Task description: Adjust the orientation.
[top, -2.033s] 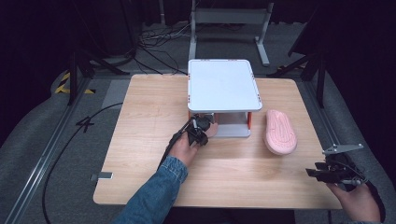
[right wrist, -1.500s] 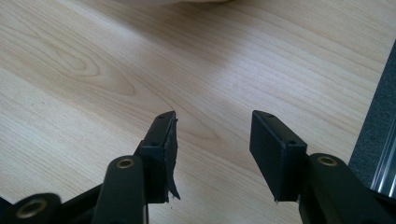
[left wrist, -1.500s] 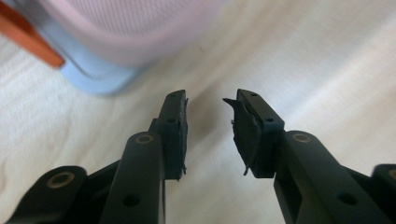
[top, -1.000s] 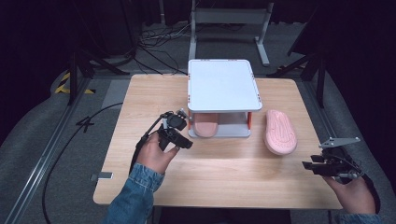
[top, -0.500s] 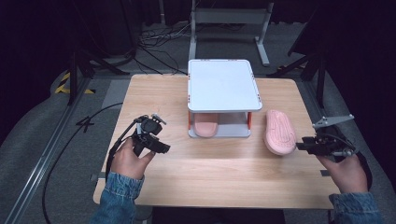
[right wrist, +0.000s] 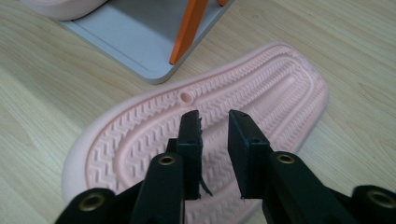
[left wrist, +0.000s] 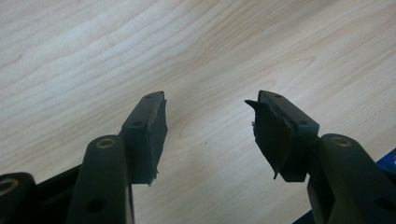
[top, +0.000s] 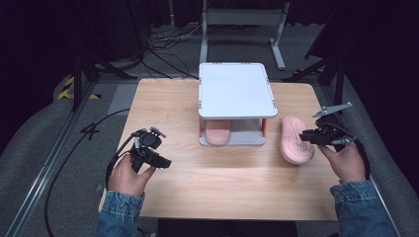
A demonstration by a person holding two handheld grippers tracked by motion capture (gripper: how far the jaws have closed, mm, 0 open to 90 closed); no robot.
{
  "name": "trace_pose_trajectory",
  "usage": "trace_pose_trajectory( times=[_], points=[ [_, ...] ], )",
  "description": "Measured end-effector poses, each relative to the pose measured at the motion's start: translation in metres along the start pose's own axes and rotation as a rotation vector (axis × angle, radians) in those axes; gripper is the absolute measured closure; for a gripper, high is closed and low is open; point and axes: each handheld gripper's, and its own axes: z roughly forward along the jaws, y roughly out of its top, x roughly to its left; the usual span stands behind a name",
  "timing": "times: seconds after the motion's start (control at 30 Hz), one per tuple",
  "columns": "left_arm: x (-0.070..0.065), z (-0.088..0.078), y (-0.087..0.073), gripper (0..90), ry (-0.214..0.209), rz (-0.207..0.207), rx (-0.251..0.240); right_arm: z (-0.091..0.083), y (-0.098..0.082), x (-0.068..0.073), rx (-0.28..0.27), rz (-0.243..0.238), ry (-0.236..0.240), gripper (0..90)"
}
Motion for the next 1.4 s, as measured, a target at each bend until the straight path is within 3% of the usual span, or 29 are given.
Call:
trace_pose_trajectory(
  times=[0.17,0.23,0.37,0.57,0.7,0.9,1.07,1.2,1.4],
  points=[
    [0.002,-0.004,-0.005,44.4,0.012,-0.005,-0.015,0.019,0.006,0.003,0.045,-0.017,-0.022,82.2],
    [0.001,-0.004,-0.007,44.4,0.01,-0.008,-0.015,0.023,0.005,0.001,0.061,-0.002,-0.057,83.3],
    [0.003,-0.001,-0.007,44.4,0.009,-0.012,-0.009,0.027,0.001,-0.006,0.071,0.038,-0.041,83.6],
    [0.002,0.001,-0.003,42.0,0.005,-0.006,-0.013,0.022,-0.009,-0.014,0.067,0.061,-0.055,84.2],
    [0.0,-0.001,0.003,42.2,-0.005,0.0,-0.054,0.015,-0.024,-0.027,0.064,0.106,-0.075,84.0],
    [-0.001,0.003,0.01,42.1,-0.015,0.016,-0.046,0.012,-0.041,-0.042,0.065,0.164,-0.08,84.5],
    [-0.005,0.007,0.02,41.8,-0.03,0.035,-0.048,0.014,-0.058,-0.051,0.123,0.21,-0.131,83.7],
    [-0.007,0.01,0.025,41.7,-0.032,0.053,-0.044,0.018,-0.066,-0.055,0.154,0.232,-0.135,82.5],
    [-0.008,0.011,0.028,41.6,-0.038,0.059,-0.042,0.013,-0.071,-0.057,0.144,0.252,-0.144,80.3]
  ],
)
